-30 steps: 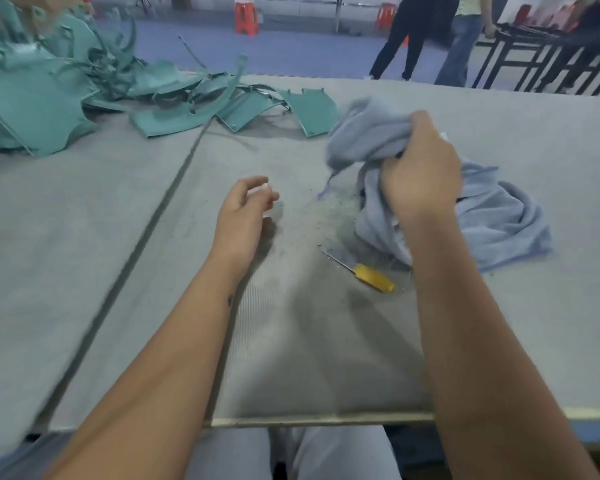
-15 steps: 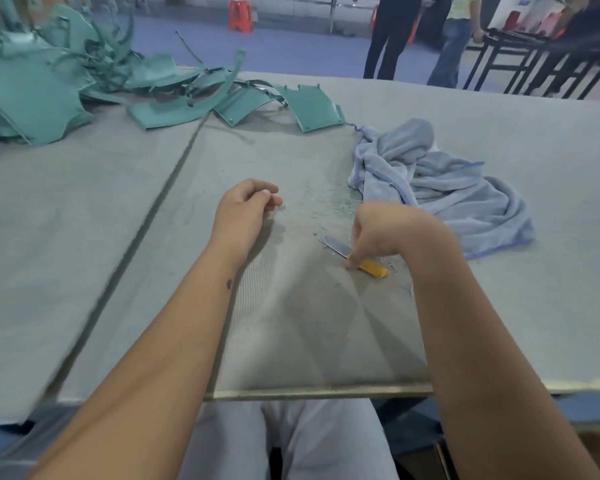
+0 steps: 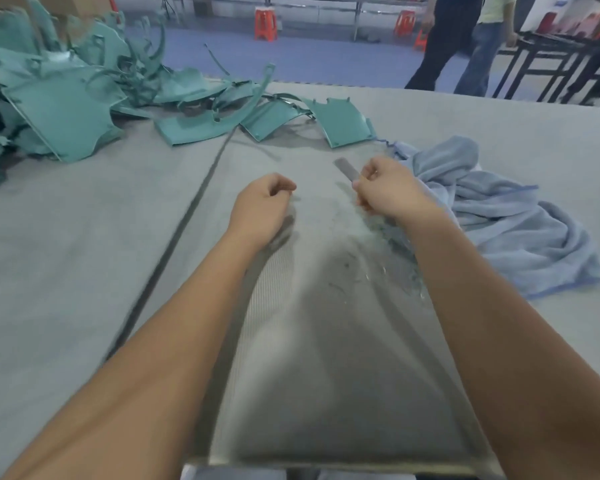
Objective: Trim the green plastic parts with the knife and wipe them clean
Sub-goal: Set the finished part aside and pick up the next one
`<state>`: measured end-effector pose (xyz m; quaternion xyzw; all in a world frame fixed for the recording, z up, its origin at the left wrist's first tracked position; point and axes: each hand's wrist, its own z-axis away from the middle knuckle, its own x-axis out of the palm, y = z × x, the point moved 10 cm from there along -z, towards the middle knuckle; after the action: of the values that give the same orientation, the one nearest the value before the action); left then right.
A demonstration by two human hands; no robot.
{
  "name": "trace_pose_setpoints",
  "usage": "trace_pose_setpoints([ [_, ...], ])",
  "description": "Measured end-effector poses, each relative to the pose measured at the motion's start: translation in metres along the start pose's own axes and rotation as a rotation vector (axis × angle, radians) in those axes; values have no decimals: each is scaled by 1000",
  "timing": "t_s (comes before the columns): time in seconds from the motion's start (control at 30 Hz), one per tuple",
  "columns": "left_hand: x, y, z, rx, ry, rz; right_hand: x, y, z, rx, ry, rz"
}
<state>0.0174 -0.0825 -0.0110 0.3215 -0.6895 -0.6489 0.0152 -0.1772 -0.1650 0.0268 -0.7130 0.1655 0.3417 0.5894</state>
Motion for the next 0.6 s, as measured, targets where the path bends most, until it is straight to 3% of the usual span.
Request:
trace_pose_setpoints([
  [0.07,-6,-4,-25,37,1,-192,6,3,-31,-6,67,167],
  [0.27,-12,-18,-110,108,26,-817,30,-5,-112,-88,142,298],
  [0.47,13,-16,-176,197,58,-1039,60,-18,-169,-209,176,469],
  [0.6,21,-26,-215,112,18,-1052,73,-18,-191,-207,183,578],
])
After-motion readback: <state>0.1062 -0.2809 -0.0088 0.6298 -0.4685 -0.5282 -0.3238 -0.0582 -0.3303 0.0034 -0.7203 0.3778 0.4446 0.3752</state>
